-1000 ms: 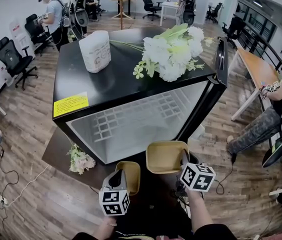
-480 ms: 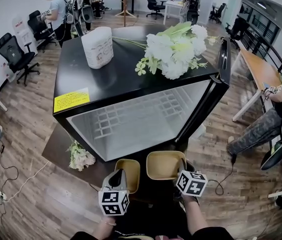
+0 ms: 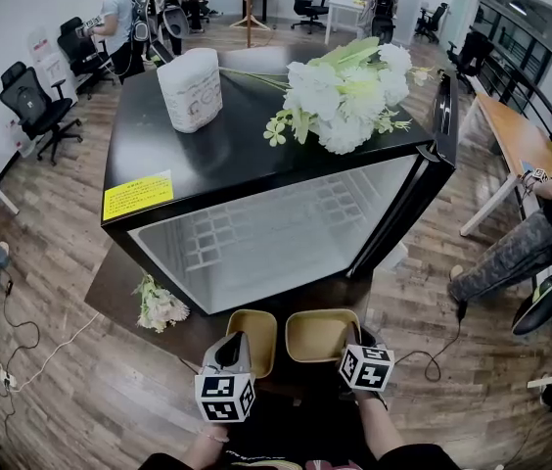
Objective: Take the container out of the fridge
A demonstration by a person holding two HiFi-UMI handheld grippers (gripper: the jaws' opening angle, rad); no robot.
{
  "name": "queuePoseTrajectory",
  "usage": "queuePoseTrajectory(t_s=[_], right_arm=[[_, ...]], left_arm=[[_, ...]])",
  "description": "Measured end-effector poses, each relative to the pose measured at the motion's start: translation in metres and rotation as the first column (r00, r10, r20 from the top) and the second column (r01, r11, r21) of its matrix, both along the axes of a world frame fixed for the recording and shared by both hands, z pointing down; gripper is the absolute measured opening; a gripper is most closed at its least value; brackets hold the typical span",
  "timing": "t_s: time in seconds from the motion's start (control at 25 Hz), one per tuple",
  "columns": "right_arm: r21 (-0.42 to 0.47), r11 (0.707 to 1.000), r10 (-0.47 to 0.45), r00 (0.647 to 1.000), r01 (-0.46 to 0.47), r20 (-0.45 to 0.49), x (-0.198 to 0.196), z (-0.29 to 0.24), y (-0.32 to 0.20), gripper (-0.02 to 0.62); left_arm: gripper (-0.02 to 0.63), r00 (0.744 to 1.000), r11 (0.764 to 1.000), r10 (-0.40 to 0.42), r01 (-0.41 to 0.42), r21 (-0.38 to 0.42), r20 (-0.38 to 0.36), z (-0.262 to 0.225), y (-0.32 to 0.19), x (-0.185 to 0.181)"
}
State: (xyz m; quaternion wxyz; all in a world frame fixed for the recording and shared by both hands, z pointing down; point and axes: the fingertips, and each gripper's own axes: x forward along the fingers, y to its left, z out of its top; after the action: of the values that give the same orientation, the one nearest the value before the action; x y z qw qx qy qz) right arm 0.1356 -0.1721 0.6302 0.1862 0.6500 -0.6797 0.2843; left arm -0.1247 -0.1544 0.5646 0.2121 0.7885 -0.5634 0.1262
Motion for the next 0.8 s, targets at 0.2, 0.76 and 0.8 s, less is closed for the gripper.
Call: queuePoseTrajectory(t_s=[0.2,0.76,0.8], right_arm=[[-0.027,1.0,-0.011,1.0,0.01,-0.008,-0.002,0.015,0.004,0.012],[-0.111,0.993,-0.054,0.996,0.047,-0.064,-0.005,0.048,0.01,0.014],[-0.117,0.992,-0.053,0.997,0.045,-0.065,-0.005,0.049,0.01,0.014]], left_arm=[[0.009,1.0,1.0,-0.002,0.002,0.004,0.006,0.0,-0.003,-0.002],[0.009,1.0,1.0,0.001,-0.001,-0.002,0.014,0.002,-0.006,0.0],[0.009,1.0,1.0,0.003,-0.003,-0.002,0.015,0.002,-0.006,0.001]])
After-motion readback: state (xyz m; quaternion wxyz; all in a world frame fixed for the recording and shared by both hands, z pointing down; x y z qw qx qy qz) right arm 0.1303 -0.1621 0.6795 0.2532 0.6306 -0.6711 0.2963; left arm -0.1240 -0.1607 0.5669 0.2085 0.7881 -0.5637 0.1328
